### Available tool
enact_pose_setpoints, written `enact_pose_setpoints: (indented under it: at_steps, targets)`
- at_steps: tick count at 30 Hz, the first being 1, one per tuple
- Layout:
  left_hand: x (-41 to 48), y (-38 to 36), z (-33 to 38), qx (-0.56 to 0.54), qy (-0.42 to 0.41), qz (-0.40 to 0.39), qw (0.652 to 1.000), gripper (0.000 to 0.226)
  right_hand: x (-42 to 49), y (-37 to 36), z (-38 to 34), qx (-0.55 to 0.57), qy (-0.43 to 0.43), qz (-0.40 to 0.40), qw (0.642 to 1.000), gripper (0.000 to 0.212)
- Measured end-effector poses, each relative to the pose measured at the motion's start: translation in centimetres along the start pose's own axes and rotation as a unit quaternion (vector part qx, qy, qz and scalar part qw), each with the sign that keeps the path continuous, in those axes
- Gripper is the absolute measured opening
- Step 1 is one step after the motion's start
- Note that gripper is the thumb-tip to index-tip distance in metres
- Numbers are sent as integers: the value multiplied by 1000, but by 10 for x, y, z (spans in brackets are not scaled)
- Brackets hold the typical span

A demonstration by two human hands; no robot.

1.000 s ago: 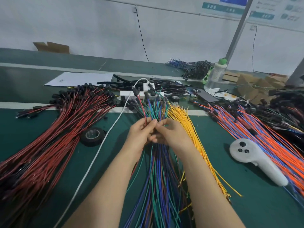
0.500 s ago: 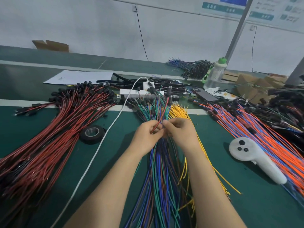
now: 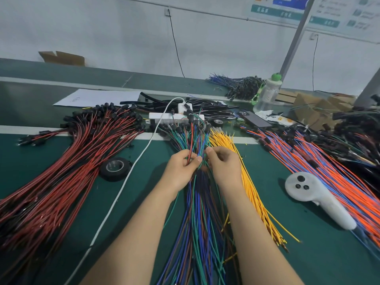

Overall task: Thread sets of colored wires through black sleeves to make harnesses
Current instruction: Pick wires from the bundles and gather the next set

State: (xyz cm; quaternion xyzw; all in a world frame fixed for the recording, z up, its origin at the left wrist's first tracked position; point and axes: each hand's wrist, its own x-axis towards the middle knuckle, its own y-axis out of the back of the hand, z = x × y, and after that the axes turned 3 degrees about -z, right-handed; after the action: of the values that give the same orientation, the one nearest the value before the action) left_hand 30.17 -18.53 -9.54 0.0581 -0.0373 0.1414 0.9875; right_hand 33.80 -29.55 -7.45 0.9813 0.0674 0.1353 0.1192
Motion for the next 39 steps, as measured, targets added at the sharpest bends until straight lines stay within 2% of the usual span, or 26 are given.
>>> enact_pose_setpoints:
  at_steps: [2, 3, 4, 7, 12, 15, 18, 22, 25, 30, 34, 35, 39]
  targets:
    - [-1, 0, -1, 10, -5, 7, 1000, 15, -1, -1, -1, 24, 3, 3, 1000, 7]
    - [-1, -1, -1, 18, -10, 6, 1000, 15, 0, 0, 1, 22, 7, 4, 1000, 12]
    - [-1, -1, -1, 28, -16, 2, 999, 14, 1, 0, 2, -2, 16, 4, 1000, 15]
    - [-1, -4, -3, 86, -36, 4, 996, 15, 3, 2, 2, -105, 31, 17, 994, 6]
    - [-4, -8, -5, 197, -82, 22, 977, 18, 7, 7, 6, -131, -42, -10, 990, 28]
    - [-4, -9, -4, 195, -82, 23, 977, 18, 8, 10, 5, -132, -59, -5, 989, 34]
    - [-3, -8, -3, 133, -53, 7, 990, 19, 7, 11, 1, -147, -40, -3, 988, 33]
    - [-1, -4, 2, 38, -18, -1, 999, 18, 6, 6, -3, -112, 21, 7, 993, 28]
    - [-1, -5, 5, -2, -9, 2, 1000, 17, 5, 4, -2, -94, 31, 14, 995, 24]
    - [-4, -4, 7, -41, -34, -5, 999, 17, 2, 7, -4, 64, -7, -35, 997, 19]
    - [-4, -2, 9, -25, -47, -19, 998, 19, 4, 6, -4, 174, -54, -20, 983, 8]
    - [-5, -2, 9, -32, -46, -29, 998, 21, 5, 6, -3, 180, -76, -25, 980, 4]
    - [-6, -1, 10, -36, -12, -66, 997, 26, 5, 8, 1, 161, -86, -84, 980, 20]
